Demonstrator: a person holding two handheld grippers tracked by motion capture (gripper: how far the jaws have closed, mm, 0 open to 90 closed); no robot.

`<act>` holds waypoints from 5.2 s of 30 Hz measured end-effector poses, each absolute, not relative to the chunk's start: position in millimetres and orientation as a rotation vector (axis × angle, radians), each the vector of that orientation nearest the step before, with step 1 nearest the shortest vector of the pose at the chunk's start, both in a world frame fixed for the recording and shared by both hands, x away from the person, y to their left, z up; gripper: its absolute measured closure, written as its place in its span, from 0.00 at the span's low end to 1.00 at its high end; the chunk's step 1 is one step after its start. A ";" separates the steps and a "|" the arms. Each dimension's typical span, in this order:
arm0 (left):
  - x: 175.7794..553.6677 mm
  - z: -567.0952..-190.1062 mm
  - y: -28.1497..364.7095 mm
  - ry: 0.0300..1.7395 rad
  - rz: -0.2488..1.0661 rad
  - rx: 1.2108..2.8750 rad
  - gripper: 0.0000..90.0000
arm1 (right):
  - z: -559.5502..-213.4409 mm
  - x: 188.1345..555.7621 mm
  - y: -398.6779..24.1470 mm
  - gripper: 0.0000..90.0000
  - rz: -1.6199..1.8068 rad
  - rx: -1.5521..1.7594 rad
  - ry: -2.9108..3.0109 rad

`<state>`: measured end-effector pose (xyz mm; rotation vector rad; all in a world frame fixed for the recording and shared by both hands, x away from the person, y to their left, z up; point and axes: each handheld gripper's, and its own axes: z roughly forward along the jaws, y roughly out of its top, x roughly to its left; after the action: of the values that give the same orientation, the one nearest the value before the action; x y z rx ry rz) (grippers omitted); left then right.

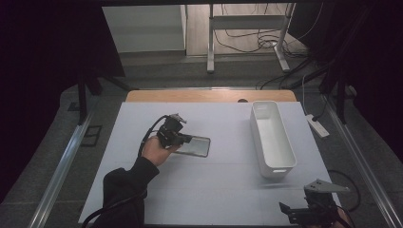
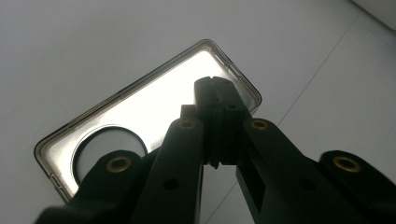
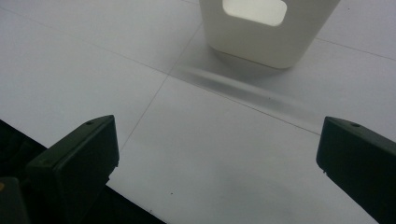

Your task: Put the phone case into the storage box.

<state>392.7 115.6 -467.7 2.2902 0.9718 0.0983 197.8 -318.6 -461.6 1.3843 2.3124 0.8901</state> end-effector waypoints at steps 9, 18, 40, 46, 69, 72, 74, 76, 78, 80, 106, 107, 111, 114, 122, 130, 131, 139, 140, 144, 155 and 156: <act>394.3 -471.8 96.8 0.957 0.103 2.317 0.99 | -461.6 197.8 -318.7 0.00 0.891 1.384 2.313; 394.1 -480.1 90.3 0.958 0.114 2.338 0.99 | -461.7 197.9 -318.8 0.00 0.889 1.385 2.314; 390.8 -507.2 80.9 0.978 0.097 2.366 0.99 | -462.3 198.4 -318.4 0.00 0.884 1.387 2.317; 390.4 -512.0 79.6 0.989 0.095 2.380 0.99 | -462.3 198.4 -318.5 0.00 0.884 1.387 2.317; 382.1 -516.5 83.3 0.993 0.100 2.399 0.99 | -462.4 198.5 -318.2 0.00 0.880 1.387 2.320; 379.3 -516.4 85.2 0.994 0.096 2.402 0.99 | -462.4 198.5 -318.3 0.00 0.880 1.388 2.320; 377.6 -516.3 86.3 0.998 0.095 2.403 0.99 | -462.5 198.5 -318.2 0.00 0.880 1.387 2.320; 375.7 -516.0 87.8 1.000 0.092 2.406 0.99 | -462.5 198.5 -318.1 0.00 0.880 1.387 2.320; 374.3 -515.9 89.3 1.000 0.093 2.409 0.99 | -462.4 198.5 -318.1 0.00 0.879 1.387 2.320; 372.8 -515.7 91.2 1.001 0.094 2.412 0.99 | -462.4 198.5 -318.0 0.00 0.877 1.386 2.322; 356.8 -513.6 124.4 1.061 0.104 2.413 0.99 | -462.7 199.0 -317.5 0.00 0.873 1.385 2.327; 356.6 -513.7 125.9 1.064 0.105 2.411 0.99 | -462.7 199.1 -317.5 0.00 0.872 1.385 2.328; 355.8 -513.9 131.4 1.076 0.105 2.409 0.99 | -462.7 199.0 -317.4 0.00 0.872 1.384 2.328; 355.6 -514.2 136.3 1.088 0.106 2.402 0.99 | -462.7 199.1 -317.5 0.00 0.871 1.385 2.328; 355.9 -514.6 150.2 1.124 0.135 2.397 0.99 | -462.6 199.1 -317.5 0.00 0.870 1.386 2.330; 356.6 -514.8 167.6 1.176 0.158 2.367 0.99 | -462.5 199.0 -317.6 0.00 0.876 1.390 2.324; 356.7 -514.6 169.7 1.182 0.160 2.362 0.99 | -462.5 198.9 -317.7 0.00 0.877 1.390 2.323; 358.5 -514.0 181.1 1.213 0.175 2.332 0.99 | -462.5 199.0 -317.7 0.00 0.876 1.390 2.324; 359.2 -514.3 182.2 1.216 0.179 2.328 0.99 | -462.5 199.0 -317.7 0.00 0.876 1.391 2.324; 360.3 -514.6 183.7 1.221 0.192 2.326 0.99 | -462.6 198.9 -317.7 0.00 0.875 1.391 2.324; 361.1 -516.1 185.9 1.216 0.179 2.313 0.99 | -462.5 199.0 -317.6 0.00 0.870 1.389 2.328; 360.8 -514.4 186.8 1.216 0.171 2.301 0.99 | -462.7 198.9 -317.5 0.00 0.873 1.390 2.326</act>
<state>360.8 186.8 -514.4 2.3006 1.2156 0.1711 198.9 -317.5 -462.7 1.3896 2.3256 0.8730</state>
